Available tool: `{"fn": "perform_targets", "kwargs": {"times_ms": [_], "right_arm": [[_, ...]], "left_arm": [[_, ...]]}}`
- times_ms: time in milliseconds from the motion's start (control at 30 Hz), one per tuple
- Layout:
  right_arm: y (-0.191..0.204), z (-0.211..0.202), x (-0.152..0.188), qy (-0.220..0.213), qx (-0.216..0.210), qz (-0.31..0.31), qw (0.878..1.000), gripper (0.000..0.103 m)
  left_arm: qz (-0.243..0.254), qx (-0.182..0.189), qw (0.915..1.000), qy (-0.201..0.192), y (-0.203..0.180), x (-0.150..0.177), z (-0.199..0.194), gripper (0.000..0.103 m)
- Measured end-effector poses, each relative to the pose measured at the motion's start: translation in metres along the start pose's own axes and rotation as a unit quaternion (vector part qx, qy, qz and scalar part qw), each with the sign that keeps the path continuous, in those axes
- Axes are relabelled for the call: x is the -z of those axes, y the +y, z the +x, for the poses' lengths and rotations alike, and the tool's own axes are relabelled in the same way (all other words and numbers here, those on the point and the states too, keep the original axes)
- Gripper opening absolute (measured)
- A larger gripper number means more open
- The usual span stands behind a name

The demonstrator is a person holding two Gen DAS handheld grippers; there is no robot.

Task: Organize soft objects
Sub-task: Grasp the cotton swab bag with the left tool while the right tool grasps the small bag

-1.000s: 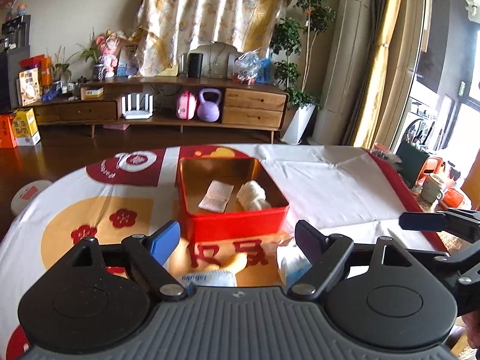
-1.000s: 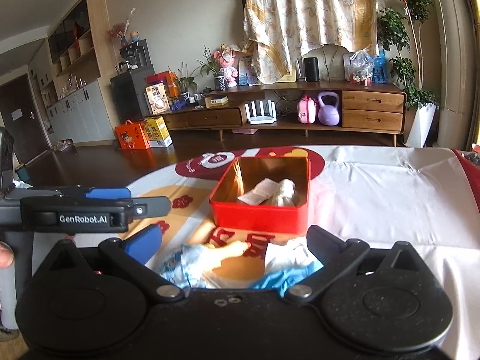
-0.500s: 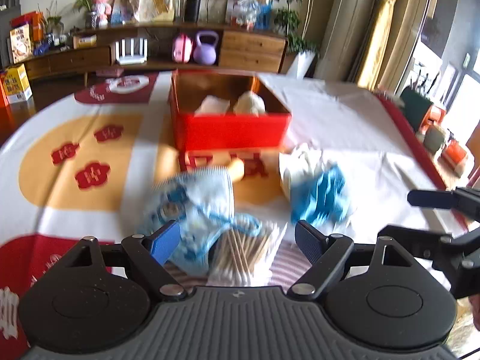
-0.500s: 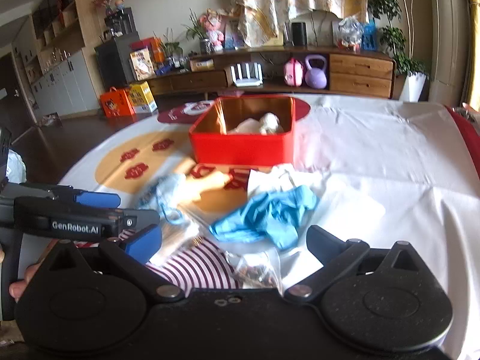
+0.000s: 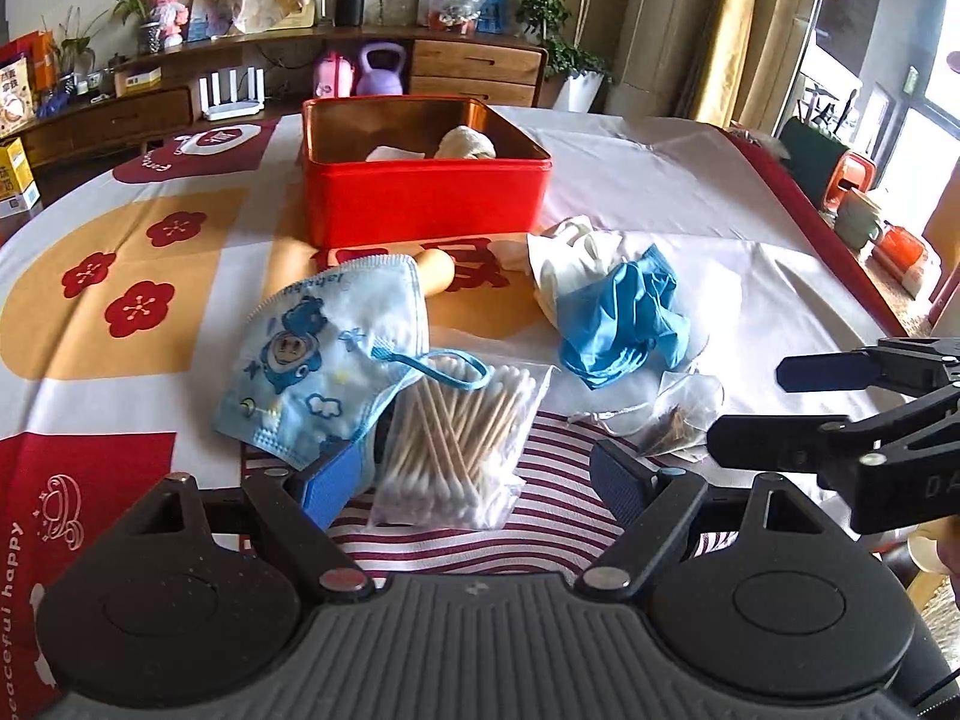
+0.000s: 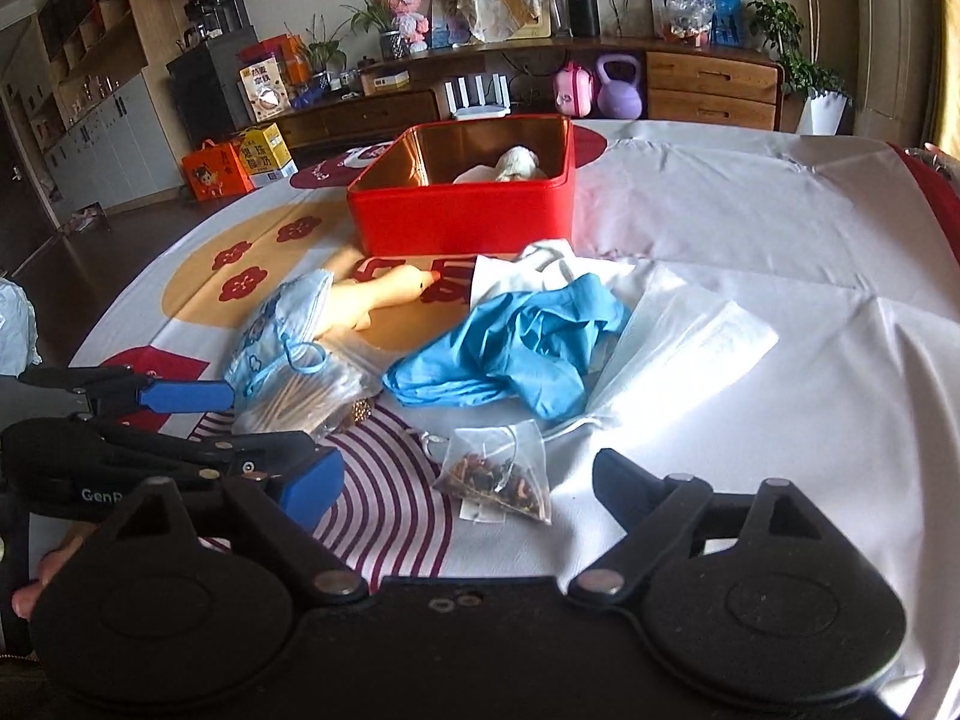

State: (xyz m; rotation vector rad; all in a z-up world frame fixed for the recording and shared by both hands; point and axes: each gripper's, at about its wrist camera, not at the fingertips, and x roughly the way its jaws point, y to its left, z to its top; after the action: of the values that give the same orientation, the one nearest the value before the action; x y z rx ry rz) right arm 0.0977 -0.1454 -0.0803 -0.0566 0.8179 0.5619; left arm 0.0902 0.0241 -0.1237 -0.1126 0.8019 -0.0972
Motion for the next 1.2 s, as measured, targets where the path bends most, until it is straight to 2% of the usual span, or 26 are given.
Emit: {"fn": "perform_targets", "kwargs": {"times_ms": [300,400,500,633,700,900,1067,1200], "right_arm": [[0.001,0.014,0.003,0.022,-0.003,-0.008,1.000,0.072],[0.000,0.019,0.004,0.027,0.000,-0.009,1.000,0.065],[-0.002,0.022,0.003,0.027,0.006,-0.007,1.000,0.059],[-0.003,0.026,0.001,0.024,0.013,-0.006,1.000,0.053],[-0.003,0.027,0.001,0.023,0.016,-0.004,1.000,0.050],[-0.005,0.028,0.001,0.021,0.026,0.001,0.999,0.035],[-0.004,0.024,0.002,0.021,0.025,0.003,0.999,0.020],[-0.004,0.017,0.002,0.017,0.022,0.006,1.000,0.016]], "left_arm": [[0.012,0.004,0.9999,0.006,-0.002,0.002,0.012,0.076],[0.008,-0.002,0.9999,0.010,0.001,0.001,0.017,0.074],[0.004,-0.009,0.9998,0.019,0.003,0.000,0.024,0.065],[0.003,-0.012,0.9997,0.019,0.004,-0.001,0.028,0.065],[0.003,-0.016,0.9997,0.019,0.004,-0.002,0.028,0.060],[-0.006,-0.024,0.9995,0.019,0.008,-0.004,0.029,0.048],[-0.006,-0.029,0.9994,0.021,0.008,-0.004,0.027,0.043],[-0.007,-0.028,0.9993,0.023,0.007,-0.003,0.023,0.039]]}}
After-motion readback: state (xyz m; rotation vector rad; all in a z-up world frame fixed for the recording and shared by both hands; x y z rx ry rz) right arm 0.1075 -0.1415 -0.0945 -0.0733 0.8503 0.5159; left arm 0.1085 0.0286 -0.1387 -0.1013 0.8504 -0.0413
